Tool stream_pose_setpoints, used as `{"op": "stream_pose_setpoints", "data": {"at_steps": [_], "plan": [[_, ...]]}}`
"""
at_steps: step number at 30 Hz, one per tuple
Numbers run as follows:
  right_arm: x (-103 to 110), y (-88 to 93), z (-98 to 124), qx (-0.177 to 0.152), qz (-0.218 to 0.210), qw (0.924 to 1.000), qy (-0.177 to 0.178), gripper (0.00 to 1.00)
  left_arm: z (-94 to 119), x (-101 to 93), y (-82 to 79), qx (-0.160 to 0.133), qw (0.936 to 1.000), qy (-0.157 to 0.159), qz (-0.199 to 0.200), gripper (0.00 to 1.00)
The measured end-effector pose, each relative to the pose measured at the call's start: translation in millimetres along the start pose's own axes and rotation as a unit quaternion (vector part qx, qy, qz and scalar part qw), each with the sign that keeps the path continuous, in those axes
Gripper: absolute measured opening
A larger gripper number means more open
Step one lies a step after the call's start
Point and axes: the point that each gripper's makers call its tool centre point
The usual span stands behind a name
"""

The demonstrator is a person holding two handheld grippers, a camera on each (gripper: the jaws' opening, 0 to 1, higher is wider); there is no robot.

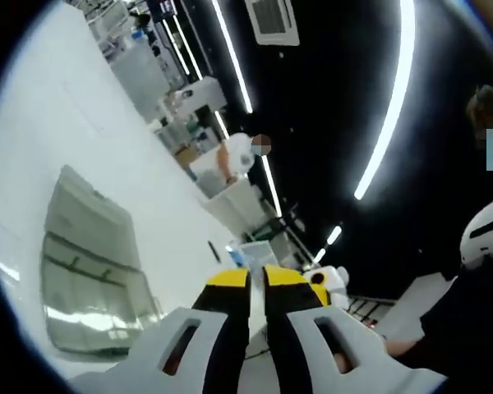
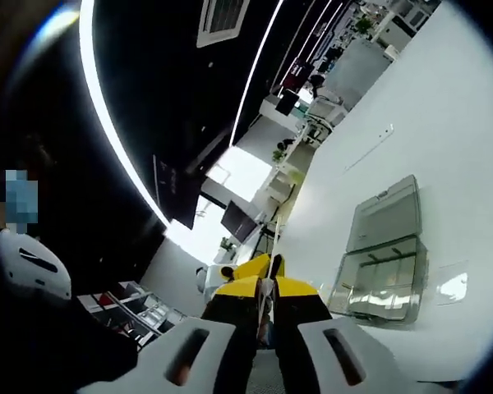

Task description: Insert the divider into the dual guide fixture by aligning both edges with the guide slots and pushing it downward to the bottom, including one-sided entry, uneven engagement, binding, and posture correction.

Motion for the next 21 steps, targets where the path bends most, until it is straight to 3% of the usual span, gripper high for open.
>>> {"op": "stream_pose_setpoints", "data": {"at_steps": [5, 21], "plan": [[-3.0, -1.4, -0.2, -0.005, 0.008, 0.9998, 0.018, 0.00, 5.1, 14.7, -3.8, 0.006, 0.9982, -0.038, -0.047, 0.13], [-32.7, 1.4, -7.0, -0.019, 0.013, 0.9931, 0.115, 0.00, 28.8, 24.5, -9.7, 0.028, 0.9936, -0.062, -0.091, 0.22]]}}
Point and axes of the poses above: the point that each gripper's makers call its tool centre point, and the gripper's own axes: z roughly backward along the fingers, x roughly to its left, y roughly out of its underside, and after that the axes turned 9 degrees about z, right-handed
